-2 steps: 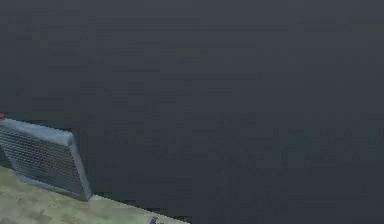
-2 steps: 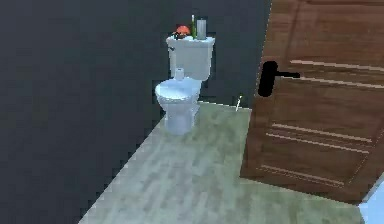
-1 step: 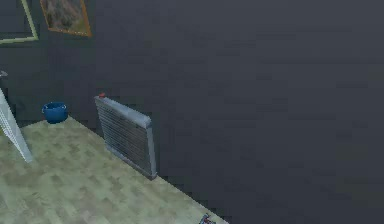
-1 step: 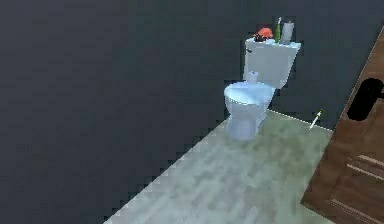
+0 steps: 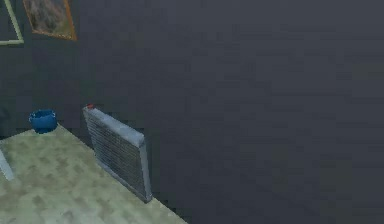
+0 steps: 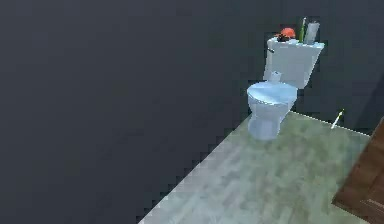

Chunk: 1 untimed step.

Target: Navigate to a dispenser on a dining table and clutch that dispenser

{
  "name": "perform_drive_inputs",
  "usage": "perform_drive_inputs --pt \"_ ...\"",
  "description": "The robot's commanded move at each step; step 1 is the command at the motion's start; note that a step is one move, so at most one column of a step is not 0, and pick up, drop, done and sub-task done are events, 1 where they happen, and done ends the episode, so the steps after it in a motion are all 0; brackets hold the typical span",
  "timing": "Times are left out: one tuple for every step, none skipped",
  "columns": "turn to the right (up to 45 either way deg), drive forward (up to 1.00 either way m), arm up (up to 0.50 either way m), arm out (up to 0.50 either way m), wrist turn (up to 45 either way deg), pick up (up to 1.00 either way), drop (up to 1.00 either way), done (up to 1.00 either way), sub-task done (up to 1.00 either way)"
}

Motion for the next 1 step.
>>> perform_drive_inputs --pt "-27.0 0.0 0.0 0.0 0.0 0.0 0.0 0.0 0.0"
